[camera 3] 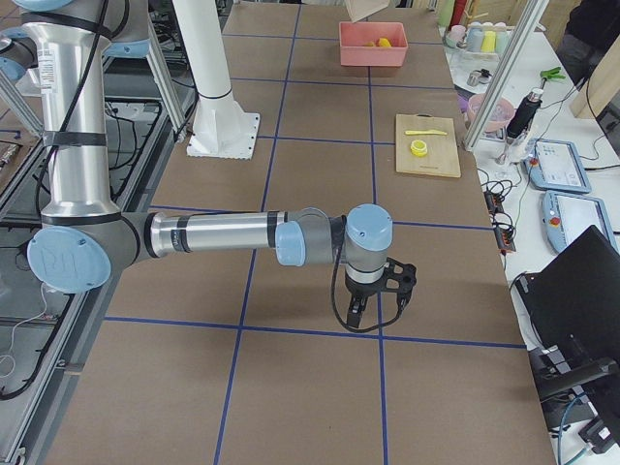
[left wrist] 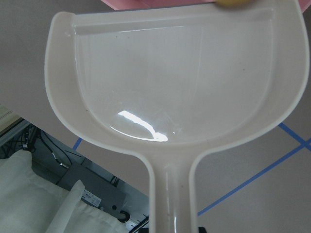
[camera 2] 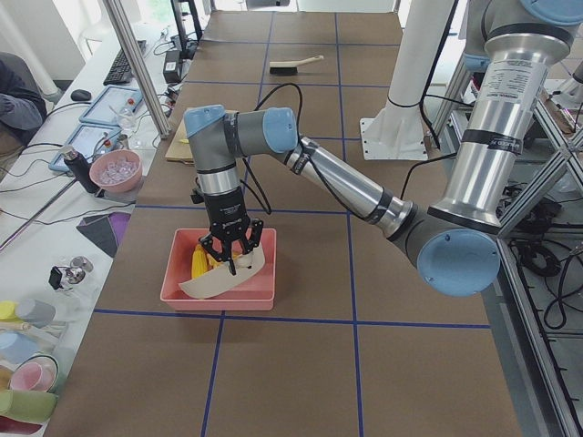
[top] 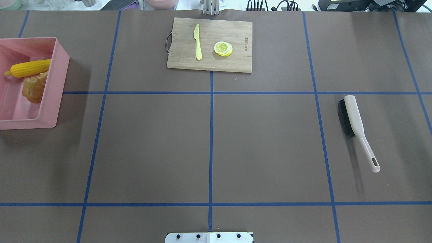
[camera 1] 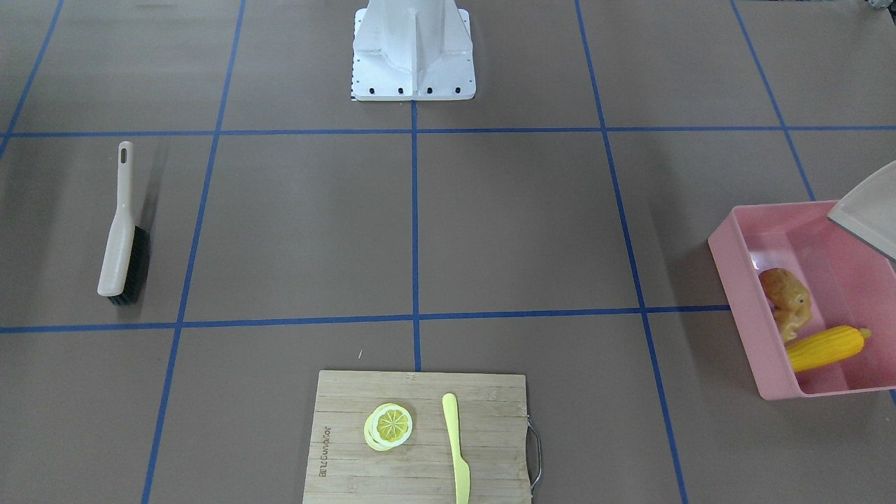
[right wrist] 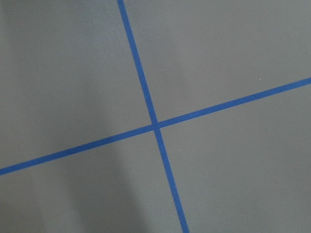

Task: Sweep and dump trash into bin
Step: 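Tip the dustpan over the pink bin with the left gripper to dump items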

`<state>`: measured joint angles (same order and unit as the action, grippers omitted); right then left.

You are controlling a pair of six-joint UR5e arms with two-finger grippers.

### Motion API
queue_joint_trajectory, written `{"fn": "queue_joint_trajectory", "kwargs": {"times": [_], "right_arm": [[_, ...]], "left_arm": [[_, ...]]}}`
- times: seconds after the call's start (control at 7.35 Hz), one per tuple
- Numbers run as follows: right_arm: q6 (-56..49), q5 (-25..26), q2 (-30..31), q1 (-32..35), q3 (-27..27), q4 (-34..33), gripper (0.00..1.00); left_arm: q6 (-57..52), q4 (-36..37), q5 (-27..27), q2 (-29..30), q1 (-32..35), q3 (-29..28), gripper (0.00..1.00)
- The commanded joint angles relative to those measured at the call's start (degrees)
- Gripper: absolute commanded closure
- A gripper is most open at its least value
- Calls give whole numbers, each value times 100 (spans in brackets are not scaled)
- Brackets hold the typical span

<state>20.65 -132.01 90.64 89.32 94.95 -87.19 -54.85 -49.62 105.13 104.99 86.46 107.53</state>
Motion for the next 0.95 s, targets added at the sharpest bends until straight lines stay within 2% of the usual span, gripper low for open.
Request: {"fn": "queue_joint_trajectory", "kwargs": {"times": [0.0,0.14,0.41,0.54,0.68,0.82], "right_arm": [[10,34,95,6,-20,298,0],[27,-9,60,-2,32,264,0],[71,-44,42,-20,42,238,0],[88,-192,25,-20,59,-24,0],[202,-281,-19,-20,94,-174,0],[316,-308,33,-20,94,-202,0]], "left_arm": [[-43,-30,77,75,11,179,97],[-43,-256,426,5,20,320,97],[71,-1256,1497,-240,3,286,96],[63,-1826,1937,-276,-58,303,96],[36,-2380,2141,-277,-198,304,96],[62,-2908,2143,-216,-626,338,96]]}}
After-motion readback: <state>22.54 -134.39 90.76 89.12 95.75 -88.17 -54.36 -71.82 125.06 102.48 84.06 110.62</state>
